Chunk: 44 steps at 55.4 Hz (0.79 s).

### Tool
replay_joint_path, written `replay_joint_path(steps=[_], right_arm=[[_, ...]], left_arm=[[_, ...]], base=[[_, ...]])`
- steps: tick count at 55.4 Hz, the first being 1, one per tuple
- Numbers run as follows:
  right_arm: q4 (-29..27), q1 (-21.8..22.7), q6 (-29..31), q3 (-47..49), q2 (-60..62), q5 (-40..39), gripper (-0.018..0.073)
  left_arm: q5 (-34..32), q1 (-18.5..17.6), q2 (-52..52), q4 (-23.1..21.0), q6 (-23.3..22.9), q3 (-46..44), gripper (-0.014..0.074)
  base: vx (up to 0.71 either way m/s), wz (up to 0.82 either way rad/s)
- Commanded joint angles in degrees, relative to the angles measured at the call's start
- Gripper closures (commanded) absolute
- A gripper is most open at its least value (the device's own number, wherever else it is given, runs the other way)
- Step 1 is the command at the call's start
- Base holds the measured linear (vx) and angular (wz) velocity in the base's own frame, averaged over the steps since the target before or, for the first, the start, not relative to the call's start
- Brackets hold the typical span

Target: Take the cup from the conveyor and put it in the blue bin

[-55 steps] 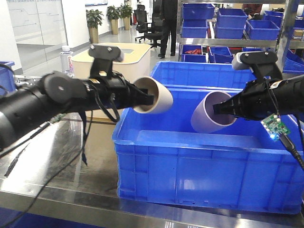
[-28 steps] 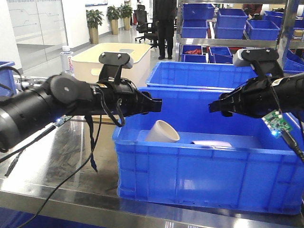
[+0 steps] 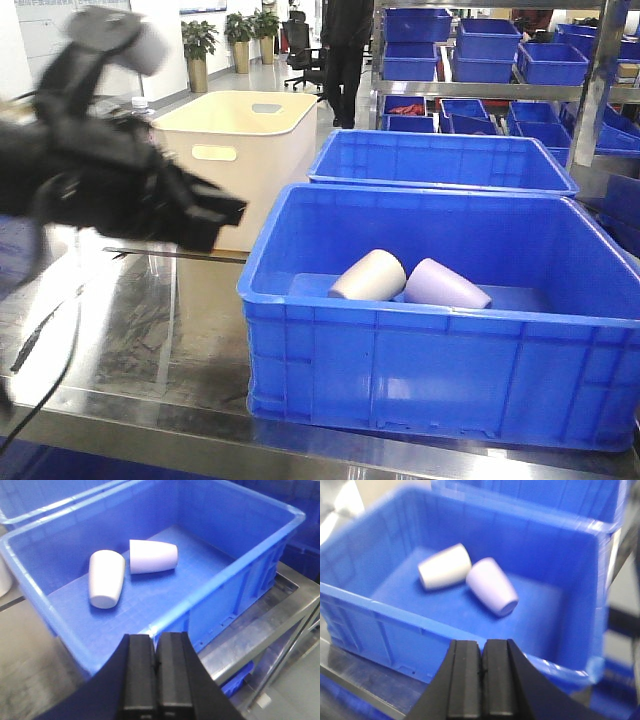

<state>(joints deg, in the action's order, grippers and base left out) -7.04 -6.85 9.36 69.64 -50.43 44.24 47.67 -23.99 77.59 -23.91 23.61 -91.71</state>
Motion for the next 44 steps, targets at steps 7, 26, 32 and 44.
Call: replay_joint_path(steps=[7,26,32,44], right_arm=[[6.0,0.2,-5.1,-24.9,28.0,-21.1,0.0568],[11.3,0.2,-14.2,-41.1,40.9,-24.3,0.0568],[11.3,0.2,-14.0,-41.1,40.8,-24.6,0.0568],[11.2,0.2,-14.0,-41.1,40.8,-24.6,0.0568]], left_arm=[[-23.9,-0.1,-20.9,-1.1,0.6,27.4,0.0596],[-40.8,-0.1,-37.9,-3.6,0.3,60.4,0.0596],[-40.2,-0.1,-37.9,-3.6,0.3,61.0,0.0596],[-40.0,-0.1,-37.9,-3.6,0.3,61.0,0.0596]], base=[[0.00,0.00],[0.00,0.00],[0.00,0.00],[0.00,0.00]])
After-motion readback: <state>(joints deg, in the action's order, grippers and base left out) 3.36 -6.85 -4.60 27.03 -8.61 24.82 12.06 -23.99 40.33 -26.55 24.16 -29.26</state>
